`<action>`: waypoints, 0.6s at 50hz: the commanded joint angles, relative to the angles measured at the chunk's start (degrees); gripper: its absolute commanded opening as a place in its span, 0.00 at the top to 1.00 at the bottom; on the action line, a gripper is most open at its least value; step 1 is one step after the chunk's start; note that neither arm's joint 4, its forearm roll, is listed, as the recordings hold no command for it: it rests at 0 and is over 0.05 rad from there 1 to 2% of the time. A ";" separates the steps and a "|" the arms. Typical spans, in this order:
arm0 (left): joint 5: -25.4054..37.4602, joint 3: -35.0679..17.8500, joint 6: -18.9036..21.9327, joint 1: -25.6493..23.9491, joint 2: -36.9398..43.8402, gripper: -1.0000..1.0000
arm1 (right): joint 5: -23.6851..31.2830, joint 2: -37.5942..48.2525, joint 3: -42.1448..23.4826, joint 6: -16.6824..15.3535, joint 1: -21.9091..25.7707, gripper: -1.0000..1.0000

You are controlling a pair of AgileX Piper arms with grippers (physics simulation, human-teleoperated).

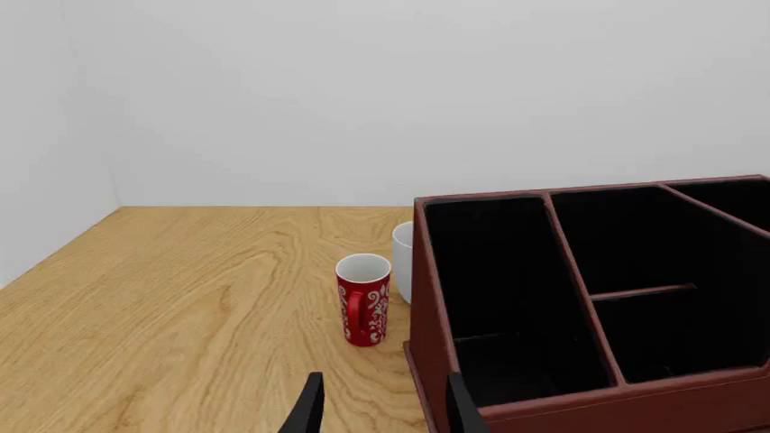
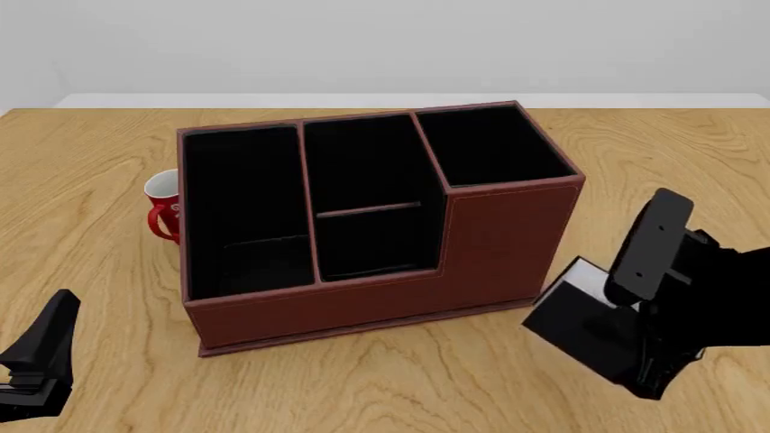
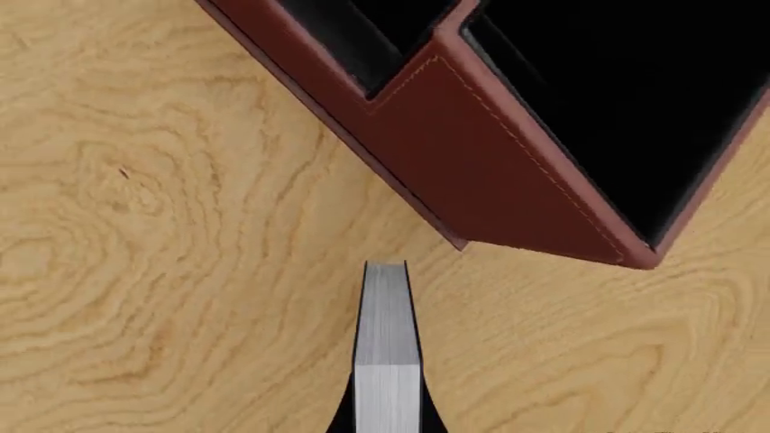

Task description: Pick up the book and place it in the right compartment of the caddy.

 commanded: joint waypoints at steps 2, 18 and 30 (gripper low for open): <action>0.00 0.00 0.00 0.00 0.00 0.00 | 7.63 -5.16 -5.24 4.95 4.17 1.00; 0.00 0.00 0.00 0.00 0.00 0.00 | 16.49 -6.34 -17.09 7.45 7.63 1.00; 0.00 0.00 0.00 0.00 0.00 0.00 | 18.59 -2.56 -26.56 9.69 10.20 1.00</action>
